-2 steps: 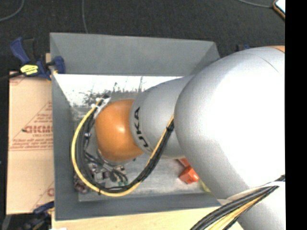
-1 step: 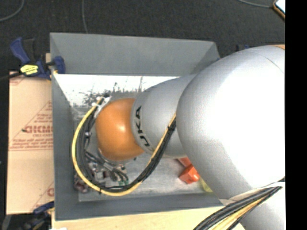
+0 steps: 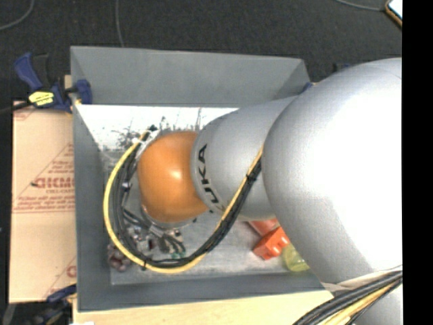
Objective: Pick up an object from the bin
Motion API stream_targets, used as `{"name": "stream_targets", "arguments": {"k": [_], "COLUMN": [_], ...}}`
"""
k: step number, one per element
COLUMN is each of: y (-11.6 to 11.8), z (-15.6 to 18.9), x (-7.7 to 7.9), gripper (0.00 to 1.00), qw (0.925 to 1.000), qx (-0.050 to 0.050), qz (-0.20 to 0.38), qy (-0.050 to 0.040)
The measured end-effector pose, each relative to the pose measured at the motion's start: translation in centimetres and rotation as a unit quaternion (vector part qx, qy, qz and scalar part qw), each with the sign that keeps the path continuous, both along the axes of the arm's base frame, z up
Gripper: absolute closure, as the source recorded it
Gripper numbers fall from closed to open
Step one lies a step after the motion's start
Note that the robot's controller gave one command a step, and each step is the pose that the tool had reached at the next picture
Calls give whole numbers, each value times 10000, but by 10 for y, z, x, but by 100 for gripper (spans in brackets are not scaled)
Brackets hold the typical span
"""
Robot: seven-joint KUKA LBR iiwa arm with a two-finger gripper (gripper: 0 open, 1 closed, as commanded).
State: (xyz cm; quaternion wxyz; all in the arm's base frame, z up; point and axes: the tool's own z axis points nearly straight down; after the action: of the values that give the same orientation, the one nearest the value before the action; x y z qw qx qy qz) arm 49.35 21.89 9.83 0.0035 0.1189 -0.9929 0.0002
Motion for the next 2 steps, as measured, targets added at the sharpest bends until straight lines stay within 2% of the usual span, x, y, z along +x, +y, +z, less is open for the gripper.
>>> {"name": "stream_targets", "arguments": {"k": [2], "y": [0], "z": [65], "x": [3], "gripper": [100], "qw": [10000], "qx": [12], "qz": [-12], "qy": [-48]}}
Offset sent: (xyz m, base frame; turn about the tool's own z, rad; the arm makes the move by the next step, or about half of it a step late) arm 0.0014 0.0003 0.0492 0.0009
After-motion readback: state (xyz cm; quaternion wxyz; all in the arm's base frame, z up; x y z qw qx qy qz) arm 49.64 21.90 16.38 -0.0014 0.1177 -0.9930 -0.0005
